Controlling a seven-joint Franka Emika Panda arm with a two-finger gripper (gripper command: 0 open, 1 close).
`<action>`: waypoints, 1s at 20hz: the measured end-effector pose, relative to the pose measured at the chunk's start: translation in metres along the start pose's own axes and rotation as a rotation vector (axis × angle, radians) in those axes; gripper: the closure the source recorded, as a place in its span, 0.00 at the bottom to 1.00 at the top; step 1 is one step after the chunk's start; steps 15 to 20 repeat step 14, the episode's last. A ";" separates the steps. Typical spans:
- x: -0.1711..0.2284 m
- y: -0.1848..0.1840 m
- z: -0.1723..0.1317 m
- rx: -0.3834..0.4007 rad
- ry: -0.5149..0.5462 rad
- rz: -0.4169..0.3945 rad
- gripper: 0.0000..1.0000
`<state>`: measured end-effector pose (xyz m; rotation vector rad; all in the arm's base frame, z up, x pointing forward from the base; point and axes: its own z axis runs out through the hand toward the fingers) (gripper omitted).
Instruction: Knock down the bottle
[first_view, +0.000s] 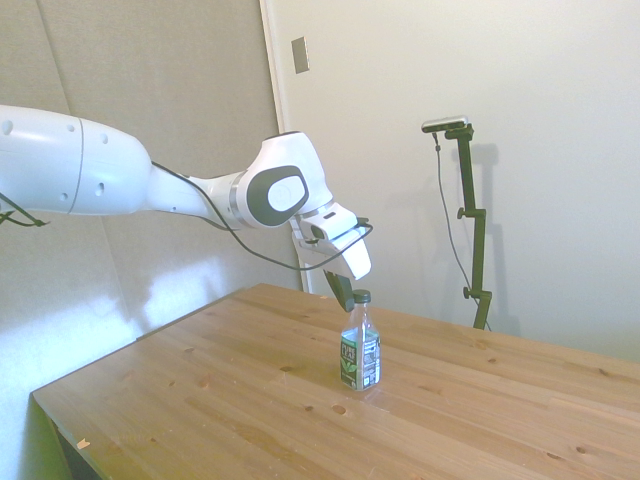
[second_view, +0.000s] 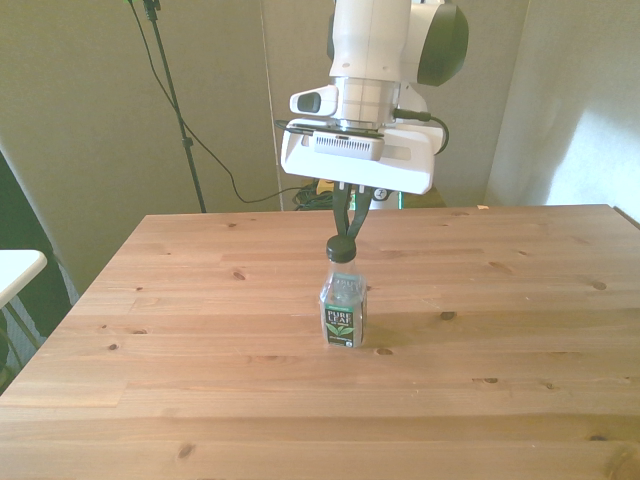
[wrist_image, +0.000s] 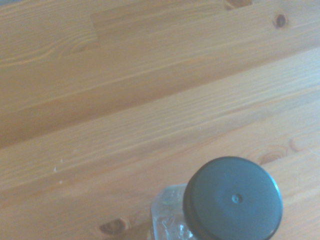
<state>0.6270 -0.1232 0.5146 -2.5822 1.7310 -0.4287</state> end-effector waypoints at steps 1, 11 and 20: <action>0.004 -0.007 0.001 -0.001 0.003 0.009 1.00; 0.035 -0.049 0.036 0.042 0.080 0.089 1.00; 0.037 -0.053 0.035 0.077 0.102 0.101 1.00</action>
